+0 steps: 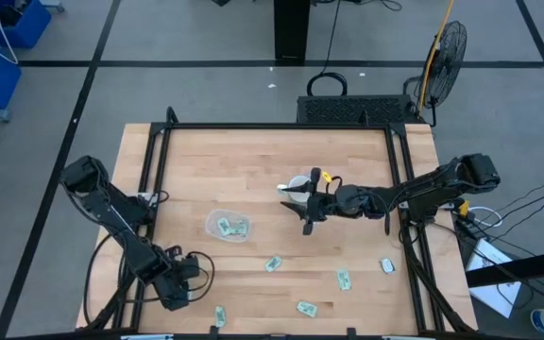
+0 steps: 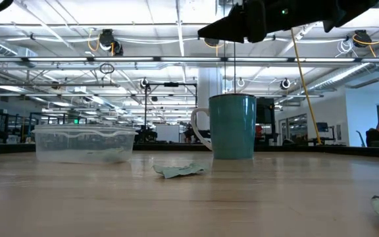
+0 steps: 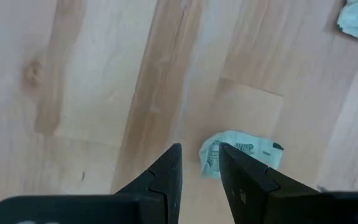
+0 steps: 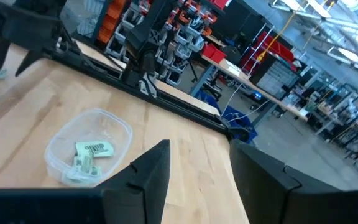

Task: Pick and place Stevia / Truvia into bins
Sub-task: Put the green stevia packet into the transparent bin

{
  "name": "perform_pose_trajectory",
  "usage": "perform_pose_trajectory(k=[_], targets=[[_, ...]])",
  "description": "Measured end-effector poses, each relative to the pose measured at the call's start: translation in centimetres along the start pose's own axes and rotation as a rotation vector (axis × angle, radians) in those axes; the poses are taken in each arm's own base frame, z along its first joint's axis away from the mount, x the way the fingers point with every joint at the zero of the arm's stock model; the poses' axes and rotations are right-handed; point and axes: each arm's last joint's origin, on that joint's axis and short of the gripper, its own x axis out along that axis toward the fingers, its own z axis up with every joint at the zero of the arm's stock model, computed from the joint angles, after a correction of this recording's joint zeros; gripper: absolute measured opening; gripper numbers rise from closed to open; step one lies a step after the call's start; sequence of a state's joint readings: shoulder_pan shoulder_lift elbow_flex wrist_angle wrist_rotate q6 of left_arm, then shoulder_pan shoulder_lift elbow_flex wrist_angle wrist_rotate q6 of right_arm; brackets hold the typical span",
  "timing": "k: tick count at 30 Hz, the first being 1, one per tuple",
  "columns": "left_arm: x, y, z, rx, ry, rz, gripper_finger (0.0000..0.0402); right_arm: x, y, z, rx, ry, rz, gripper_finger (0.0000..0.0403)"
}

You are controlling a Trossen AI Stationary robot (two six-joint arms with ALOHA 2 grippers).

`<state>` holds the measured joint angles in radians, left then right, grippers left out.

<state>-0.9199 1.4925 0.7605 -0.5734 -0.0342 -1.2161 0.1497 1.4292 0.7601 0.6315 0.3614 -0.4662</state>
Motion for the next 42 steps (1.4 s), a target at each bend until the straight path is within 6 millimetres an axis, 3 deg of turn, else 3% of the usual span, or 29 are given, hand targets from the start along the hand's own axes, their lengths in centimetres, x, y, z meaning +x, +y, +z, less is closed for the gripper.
perform_pose_trajectory(k=[20,28,33,42], targets=[[1.6,-0.5,-1.3,0.112,0.053,0.05,0.0106,0.0,0.3,-0.4,0.017,0.042,0.024,0.016],[1.7,-0.4,-1.3,0.119,0.051,0.051,0.001,0.0,0.2,-0.2,0.002,0.026,0.016,0.0159],[1.7,-0.7,-1.2,0.142,0.028,0.025,0.0005,0.0,0.2,-0.2,-0.001,0.023,0.014,0.0159],[0.2,0.4,1.9,0.23,-0.188,0.145,0.0004,0.0,0.1,0.0,0.004,0.003,0.005,0.0159]])
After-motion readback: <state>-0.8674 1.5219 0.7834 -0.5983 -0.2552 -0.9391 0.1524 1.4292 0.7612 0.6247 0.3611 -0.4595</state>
